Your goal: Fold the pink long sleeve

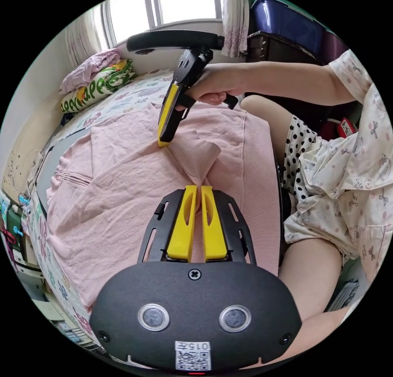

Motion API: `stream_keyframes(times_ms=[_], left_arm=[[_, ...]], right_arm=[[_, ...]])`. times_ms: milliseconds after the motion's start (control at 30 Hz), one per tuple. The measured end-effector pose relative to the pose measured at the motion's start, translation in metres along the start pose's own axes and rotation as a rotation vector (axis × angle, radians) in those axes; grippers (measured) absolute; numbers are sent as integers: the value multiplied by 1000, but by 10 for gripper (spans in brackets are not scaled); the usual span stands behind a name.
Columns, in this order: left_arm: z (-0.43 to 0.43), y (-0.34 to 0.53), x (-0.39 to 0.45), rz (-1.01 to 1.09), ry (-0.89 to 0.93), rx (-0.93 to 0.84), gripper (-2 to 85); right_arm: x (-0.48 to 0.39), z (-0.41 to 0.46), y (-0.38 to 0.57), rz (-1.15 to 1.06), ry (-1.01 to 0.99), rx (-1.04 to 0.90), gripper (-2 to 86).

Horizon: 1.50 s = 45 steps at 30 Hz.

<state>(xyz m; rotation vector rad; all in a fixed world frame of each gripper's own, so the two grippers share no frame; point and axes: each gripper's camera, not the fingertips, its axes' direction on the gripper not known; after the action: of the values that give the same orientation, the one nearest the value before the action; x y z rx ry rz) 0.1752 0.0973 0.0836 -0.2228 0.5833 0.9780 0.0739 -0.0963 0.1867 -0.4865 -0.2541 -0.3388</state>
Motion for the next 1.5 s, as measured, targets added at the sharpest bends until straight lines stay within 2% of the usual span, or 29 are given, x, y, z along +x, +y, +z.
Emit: stream_keyframes(times_ms=[67,167,267,333,367,433,500,567,633,700,767,900,1100,1200,1400,1500], left_arm=[[1,12,-7,-36,35,13,13],[-5,34,-13,-46,59,21,19],[-40,84,-41,-144,87,195,29],[-83,139,-80,-301,63,386,42],[-93,152,-91,-355,24,416,45],[-119,190,-140,-585,-200,435,61],[-128,212,-186,-745,-290,440,73],[-126,229,-232,-838,-267,471,79],[-108,248,-293,-948,-185,515,83],[-88,251,-331,-989,-189,475,85],[-66,249,-359,-1000,-247,429,92],[-21,238,-407,-1010,-216,356,97],[31,227,-450,-1017,-170,262,109],[51,225,-455,-1012,-189,207,111],[76,218,-442,-981,-272,138,74],[72,211,-424,-968,-330,157,39]], right_arm=[[2,-6,-3,-16,0,-7,46],[23,-19,-4,0,-148,-6,59],[53,-45,0,24,-237,32,68],[81,-77,-2,52,-200,117,65],[89,-85,-5,59,-190,140,65],[118,-115,-25,93,-130,249,66],[136,-130,-46,108,-90,353,73],[153,-136,-73,122,-90,419,81],[175,-133,-118,128,-207,436,92],[189,-126,-149,133,-297,451,97],[200,-118,-179,164,-307,460,99],[218,-99,-238,241,-269,436,105],[209,-72,-295,204,-152,292,116],[204,-65,-303,200,-196,239,119],[194,-74,-284,219,-210,194,68],[179,-99,-259,224,-222,257,54]])
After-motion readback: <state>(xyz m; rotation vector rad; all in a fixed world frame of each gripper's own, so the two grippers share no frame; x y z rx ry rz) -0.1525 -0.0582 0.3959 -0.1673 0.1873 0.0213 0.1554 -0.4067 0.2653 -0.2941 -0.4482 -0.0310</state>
